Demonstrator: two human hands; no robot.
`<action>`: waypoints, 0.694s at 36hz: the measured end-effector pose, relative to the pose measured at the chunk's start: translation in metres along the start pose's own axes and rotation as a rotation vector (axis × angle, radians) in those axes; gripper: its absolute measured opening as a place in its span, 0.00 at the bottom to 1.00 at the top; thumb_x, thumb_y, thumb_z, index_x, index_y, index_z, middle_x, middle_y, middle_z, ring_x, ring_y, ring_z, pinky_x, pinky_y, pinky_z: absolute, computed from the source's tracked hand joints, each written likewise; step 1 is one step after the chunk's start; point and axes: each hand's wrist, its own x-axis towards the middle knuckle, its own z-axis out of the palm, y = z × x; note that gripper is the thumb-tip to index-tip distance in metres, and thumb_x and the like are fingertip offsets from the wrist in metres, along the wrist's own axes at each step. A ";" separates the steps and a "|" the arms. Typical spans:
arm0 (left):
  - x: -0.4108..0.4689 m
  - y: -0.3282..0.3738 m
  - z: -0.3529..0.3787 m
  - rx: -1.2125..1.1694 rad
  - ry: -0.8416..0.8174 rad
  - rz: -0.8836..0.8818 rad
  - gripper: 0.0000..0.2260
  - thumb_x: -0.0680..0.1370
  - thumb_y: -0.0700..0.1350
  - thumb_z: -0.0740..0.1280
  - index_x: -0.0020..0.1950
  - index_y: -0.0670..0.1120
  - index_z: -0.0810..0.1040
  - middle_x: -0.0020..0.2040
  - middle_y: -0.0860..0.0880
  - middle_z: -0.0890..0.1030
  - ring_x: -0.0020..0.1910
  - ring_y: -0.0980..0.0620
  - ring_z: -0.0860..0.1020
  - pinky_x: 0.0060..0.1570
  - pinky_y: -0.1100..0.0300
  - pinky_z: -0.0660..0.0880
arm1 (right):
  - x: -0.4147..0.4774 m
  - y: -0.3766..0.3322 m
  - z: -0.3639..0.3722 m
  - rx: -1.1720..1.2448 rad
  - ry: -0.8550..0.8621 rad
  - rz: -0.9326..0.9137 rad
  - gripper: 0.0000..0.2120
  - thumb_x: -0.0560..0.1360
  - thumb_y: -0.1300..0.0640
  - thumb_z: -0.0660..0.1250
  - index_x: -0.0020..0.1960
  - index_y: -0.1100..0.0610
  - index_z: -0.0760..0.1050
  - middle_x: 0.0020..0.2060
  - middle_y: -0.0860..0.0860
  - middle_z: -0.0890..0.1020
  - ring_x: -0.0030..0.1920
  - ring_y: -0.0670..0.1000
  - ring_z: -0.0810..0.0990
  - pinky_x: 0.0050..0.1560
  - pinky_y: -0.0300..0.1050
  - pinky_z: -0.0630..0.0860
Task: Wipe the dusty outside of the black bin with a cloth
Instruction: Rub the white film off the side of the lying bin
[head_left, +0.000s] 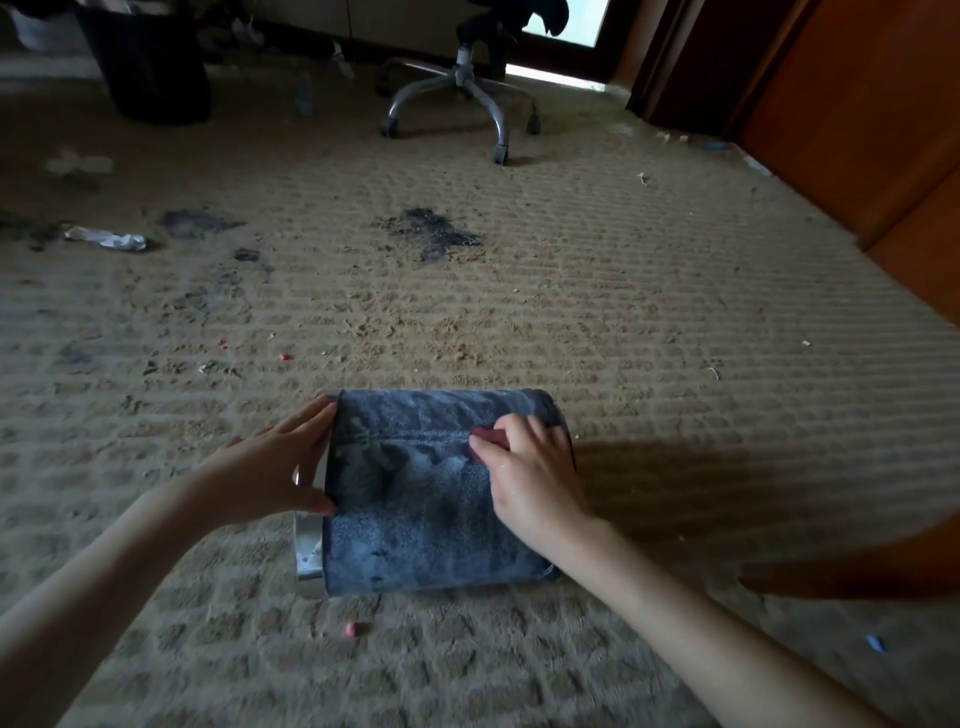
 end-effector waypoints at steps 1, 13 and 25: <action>0.000 0.000 0.000 -0.005 0.003 0.000 0.53 0.66 0.61 0.72 0.75 0.52 0.36 0.72 0.63 0.34 0.74 0.58 0.48 0.73 0.50 0.56 | 0.001 0.002 -0.002 0.019 -0.011 -0.003 0.16 0.67 0.64 0.72 0.54 0.55 0.81 0.44 0.53 0.77 0.46 0.57 0.74 0.45 0.53 0.70; 0.000 -0.003 0.005 -0.054 0.027 0.022 0.53 0.66 0.59 0.73 0.75 0.52 0.37 0.72 0.63 0.35 0.73 0.60 0.44 0.74 0.54 0.52 | -0.012 0.046 0.002 -0.170 0.103 0.169 0.17 0.61 0.68 0.74 0.50 0.60 0.82 0.44 0.57 0.78 0.45 0.59 0.75 0.46 0.54 0.71; 0.000 -0.004 0.007 -0.072 0.043 0.048 0.53 0.66 0.57 0.74 0.74 0.50 0.36 0.71 0.64 0.35 0.73 0.60 0.44 0.73 0.59 0.51 | 0.005 -0.016 0.008 -0.035 0.076 -0.093 0.15 0.65 0.66 0.71 0.51 0.59 0.81 0.43 0.56 0.76 0.44 0.58 0.74 0.43 0.50 0.70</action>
